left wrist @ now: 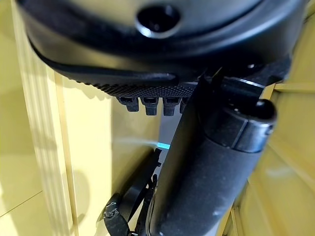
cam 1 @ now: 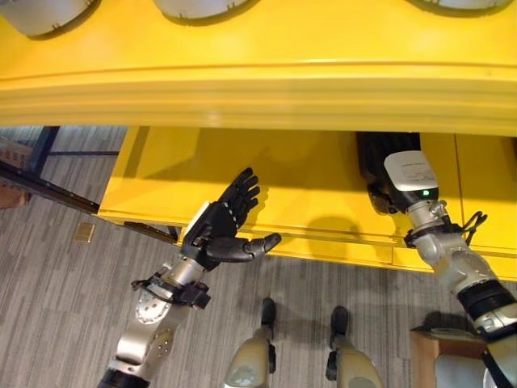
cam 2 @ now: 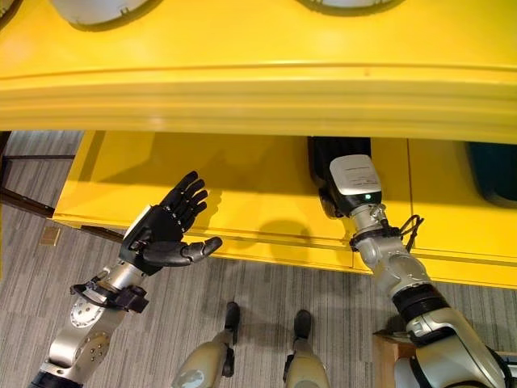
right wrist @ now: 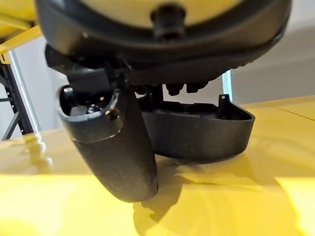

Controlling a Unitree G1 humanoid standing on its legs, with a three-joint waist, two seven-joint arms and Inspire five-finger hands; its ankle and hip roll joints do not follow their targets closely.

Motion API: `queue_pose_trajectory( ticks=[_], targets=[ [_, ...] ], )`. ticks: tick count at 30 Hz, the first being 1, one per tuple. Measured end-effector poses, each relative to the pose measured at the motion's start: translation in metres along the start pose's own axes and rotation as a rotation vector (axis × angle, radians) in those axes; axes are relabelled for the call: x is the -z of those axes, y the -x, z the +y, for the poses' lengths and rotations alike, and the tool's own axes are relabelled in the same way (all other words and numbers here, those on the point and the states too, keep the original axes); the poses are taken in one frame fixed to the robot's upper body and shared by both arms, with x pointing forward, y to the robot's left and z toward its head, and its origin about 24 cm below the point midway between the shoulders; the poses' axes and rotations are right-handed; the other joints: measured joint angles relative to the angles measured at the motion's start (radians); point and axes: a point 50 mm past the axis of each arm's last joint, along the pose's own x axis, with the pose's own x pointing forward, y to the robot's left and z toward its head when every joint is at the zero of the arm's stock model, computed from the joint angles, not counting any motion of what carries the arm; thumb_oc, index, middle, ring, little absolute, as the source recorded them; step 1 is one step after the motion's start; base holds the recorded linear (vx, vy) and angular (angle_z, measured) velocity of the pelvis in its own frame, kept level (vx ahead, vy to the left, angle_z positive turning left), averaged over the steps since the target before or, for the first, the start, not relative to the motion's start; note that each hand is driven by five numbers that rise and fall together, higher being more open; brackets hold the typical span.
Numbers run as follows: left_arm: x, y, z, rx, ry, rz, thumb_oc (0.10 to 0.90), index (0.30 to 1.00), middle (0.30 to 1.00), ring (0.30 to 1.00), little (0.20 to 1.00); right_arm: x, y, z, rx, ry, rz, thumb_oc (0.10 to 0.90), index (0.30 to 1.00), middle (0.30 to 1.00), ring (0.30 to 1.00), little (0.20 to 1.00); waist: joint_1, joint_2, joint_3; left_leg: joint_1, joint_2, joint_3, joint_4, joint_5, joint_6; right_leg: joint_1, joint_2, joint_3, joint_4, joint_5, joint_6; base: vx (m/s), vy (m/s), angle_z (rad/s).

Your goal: Move parts from the plastic box to the shelf.

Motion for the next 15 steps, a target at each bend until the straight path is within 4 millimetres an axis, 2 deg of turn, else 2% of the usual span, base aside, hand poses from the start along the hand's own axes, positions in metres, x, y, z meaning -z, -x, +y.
queue_pose_trajectory(
  ticks=[15],
  targets=[
    [-0.0014,0.0026,0.0039,0.002,-0.026,0.017,0.900,1.000,1.000,1.000,1.000,0.0038,0.0061,-0.0014,-0.019,-0.005,0.027,0.900,1.000,1.000,1.000,1.000,0.000,-0.011,0.007,0.002,-0.001,0.003,0.000,-0.001,0.001,0.000,-0.002,0.002,0.000,-0.001,0.001,0.00,0.000,0.00]
  ],
)
